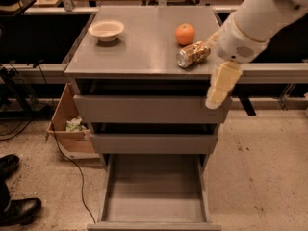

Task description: Place orange can into bottom drawer

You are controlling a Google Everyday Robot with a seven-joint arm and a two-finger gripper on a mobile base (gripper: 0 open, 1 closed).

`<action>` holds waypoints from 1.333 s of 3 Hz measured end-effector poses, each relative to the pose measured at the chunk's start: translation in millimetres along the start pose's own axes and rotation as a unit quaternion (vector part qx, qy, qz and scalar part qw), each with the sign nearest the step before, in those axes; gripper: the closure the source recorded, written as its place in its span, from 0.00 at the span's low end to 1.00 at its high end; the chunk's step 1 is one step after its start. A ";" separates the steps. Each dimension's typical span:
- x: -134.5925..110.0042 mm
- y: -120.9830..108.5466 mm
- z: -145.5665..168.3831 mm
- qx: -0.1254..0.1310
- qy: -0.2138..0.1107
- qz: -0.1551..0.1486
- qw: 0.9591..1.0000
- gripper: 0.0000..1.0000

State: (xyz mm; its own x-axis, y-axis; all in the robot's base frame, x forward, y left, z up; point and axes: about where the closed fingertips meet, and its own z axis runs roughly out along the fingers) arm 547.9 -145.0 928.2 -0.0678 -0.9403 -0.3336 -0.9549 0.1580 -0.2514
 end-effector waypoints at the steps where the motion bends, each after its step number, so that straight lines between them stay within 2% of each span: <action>1: -36.1 -38.5 33.4 -0.002 -0.045 -0.045 0.998 0.00; 2: -36.1 -38.5 33.4 -0.002 -0.045 -0.045 0.998 0.00; 3: -34.6 -51.1 38.4 0.006 -0.043 -0.056 0.997 0.00; 4: -33.6 -75.7 40.8 0.022 -0.037 -0.070 0.997 0.00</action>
Offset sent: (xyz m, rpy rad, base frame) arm 0.0396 0.0325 -0.0065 0.0501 -0.0311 0.0892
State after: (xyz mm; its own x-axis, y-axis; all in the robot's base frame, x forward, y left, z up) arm 634.2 -113.0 921.4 0.0881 -0.9294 -0.3583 -0.9398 0.0418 -0.3393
